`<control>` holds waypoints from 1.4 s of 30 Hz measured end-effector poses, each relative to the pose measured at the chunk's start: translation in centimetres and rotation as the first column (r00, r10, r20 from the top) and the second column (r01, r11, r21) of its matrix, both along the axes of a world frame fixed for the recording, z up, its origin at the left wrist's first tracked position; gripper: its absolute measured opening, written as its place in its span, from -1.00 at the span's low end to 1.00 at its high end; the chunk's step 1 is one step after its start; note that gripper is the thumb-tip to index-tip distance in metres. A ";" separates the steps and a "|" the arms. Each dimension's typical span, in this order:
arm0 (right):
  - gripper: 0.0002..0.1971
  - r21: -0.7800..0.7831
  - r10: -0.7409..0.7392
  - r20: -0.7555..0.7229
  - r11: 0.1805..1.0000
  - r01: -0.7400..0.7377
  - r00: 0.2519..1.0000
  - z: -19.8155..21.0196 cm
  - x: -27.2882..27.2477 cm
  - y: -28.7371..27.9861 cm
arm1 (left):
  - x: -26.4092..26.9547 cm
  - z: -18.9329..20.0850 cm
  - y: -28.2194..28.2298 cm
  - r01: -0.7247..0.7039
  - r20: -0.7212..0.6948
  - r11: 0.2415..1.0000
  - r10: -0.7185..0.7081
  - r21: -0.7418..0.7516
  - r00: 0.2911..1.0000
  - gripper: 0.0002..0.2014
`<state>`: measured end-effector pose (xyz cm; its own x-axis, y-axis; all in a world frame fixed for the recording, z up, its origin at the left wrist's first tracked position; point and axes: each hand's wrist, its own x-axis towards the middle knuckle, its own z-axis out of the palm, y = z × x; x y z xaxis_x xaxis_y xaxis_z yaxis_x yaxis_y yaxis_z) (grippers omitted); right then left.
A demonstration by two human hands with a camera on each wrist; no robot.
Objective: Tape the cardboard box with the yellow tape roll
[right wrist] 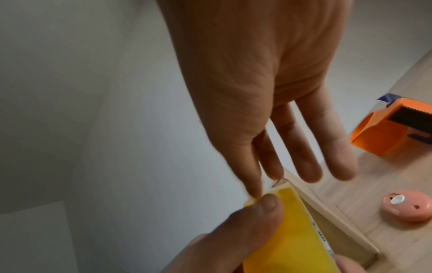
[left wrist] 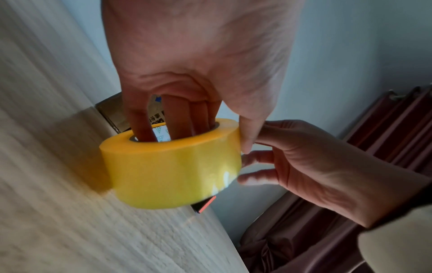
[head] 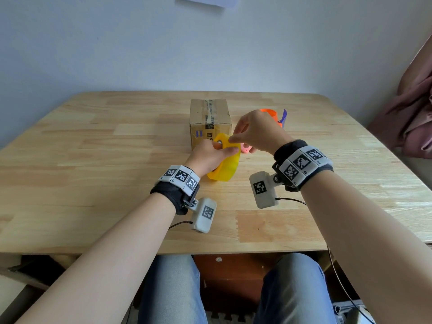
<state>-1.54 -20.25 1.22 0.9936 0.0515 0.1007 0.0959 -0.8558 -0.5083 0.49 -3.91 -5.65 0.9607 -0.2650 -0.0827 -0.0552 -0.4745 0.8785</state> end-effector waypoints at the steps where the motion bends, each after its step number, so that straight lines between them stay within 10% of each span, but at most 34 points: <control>1: -0.86 -0.014 -0.001 0.022 1.000 0.002 1.000 0.0 0.1 0.0 | -0.1 0.1 -0.1 0.004 -0.004 1.000 -0.004 -0.007 1.000 -0.54; 10: -0.91 -0.170 0.139 0.162 0.979 -0.112 0.977 0.2 0.3 0.4 | -1.0 0.6 0.4 -0.039 -0.144 0.991 0.021 -0.126 0.989 -0.67; 20: -0.89 -0.044 0.150 0.158 0.988 -0.145 0.976 1.4 0.3 0.5 | 0.0 -1.0 0.7 -0.106 -0.222 0.978 0.064 -0.182 0.973 0.08; 26: -0.89 0.098 0.112 0.082 0.988 -0.120 0.990 1.4 0.5 0.4 | -0.3 -0.2 1.3 -0.080 -0.279 0.981 0.028 -0.179 0.960 0.18; 34: -0.88 0.072 0.145 0.057 0.986 -0.149 0.988 1.9 0.4 0.7 | -1.3 1.9 1.8 -0.092 -0.036 0.936 0.084 -0.341 0.996 -0.87; 42: -0.86 0.039 0.155 0.048 0.987 -0.157 0.987 2.0 0.1 0.4 | -1.5 1.5 1.9 -0.048 0.052 0.931 0.071 -0.362 0.996 -0.68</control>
